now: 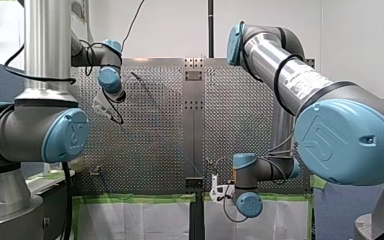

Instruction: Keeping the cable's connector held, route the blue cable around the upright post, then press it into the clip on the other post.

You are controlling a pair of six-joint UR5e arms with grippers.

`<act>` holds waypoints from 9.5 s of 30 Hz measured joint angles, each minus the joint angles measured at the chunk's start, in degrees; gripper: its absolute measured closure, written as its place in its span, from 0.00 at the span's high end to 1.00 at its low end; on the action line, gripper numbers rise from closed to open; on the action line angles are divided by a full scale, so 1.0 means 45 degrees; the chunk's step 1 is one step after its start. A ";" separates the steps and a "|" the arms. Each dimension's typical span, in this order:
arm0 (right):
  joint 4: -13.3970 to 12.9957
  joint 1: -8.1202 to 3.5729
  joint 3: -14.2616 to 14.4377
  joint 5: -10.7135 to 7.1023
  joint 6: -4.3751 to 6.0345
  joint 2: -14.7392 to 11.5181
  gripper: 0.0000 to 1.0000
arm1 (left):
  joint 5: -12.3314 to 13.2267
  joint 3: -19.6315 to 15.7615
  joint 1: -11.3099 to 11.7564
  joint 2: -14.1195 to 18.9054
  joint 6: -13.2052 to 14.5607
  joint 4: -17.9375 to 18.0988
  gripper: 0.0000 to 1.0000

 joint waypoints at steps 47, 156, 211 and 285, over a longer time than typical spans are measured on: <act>0.0431 0.0000 -0.0280 -0.0041 -0.0106 -0.0003 0.00 | 0.2151 0.2322 0.0133 0.3111 0.5854 -0.3726 1.00; 0.0744 0.0175 -0.0390 -0.0247 -0.0149 0.0000 0.00 | 0.0839 0.3934 -0.3171 -0.0056 1.1614 -0.3364 1.00; 0.0648 0.0176 -0.0390 -0.0630 -0.0024 0.0005 0.00 | -0.3564 0.3929 -0.4860 -0.3642 1.6164 0.0822 1.00; 0.0685 0.0175 -0.0390 -0.0939 0.0038 0.0009 0.00 | -0.6055 0.5569 -0.4076 -0.6872 1.9915 0.1443 1.00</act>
